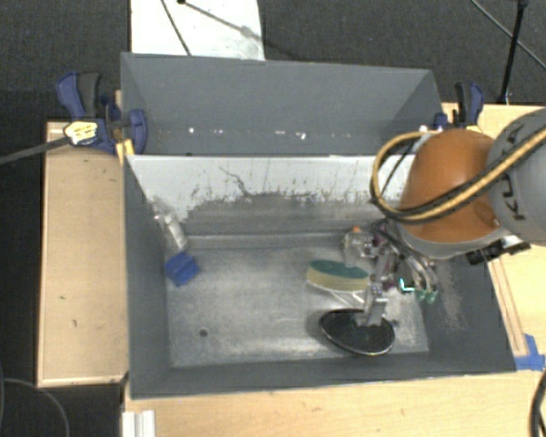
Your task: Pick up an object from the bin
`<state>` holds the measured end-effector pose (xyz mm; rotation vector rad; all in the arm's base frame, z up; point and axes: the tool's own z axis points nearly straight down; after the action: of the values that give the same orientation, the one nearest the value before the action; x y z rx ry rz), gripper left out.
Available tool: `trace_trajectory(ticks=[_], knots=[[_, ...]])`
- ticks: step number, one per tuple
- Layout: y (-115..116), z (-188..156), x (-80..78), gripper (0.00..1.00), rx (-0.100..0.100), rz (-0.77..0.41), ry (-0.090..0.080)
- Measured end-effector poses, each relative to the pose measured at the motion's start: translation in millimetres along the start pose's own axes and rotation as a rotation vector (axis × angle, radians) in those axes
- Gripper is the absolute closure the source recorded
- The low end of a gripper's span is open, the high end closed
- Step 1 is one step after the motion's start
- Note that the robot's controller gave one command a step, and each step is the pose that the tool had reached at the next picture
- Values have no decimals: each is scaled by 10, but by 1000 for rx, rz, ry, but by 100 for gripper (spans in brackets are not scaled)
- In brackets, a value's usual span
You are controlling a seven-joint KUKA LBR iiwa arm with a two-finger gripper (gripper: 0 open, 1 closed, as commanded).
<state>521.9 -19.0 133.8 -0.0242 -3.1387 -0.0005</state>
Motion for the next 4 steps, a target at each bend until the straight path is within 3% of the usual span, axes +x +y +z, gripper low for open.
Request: trace_trajectory(ticks=[1, 2, 3, 4], knots=[[160, 644, -602, 0, -1, 145, -5], [408, 420, -150, 0, -1, -114, -6], [396, 411, -165, 100, 0, -112, -10], [399, 423, -156, 0, 0, -113, -7]])
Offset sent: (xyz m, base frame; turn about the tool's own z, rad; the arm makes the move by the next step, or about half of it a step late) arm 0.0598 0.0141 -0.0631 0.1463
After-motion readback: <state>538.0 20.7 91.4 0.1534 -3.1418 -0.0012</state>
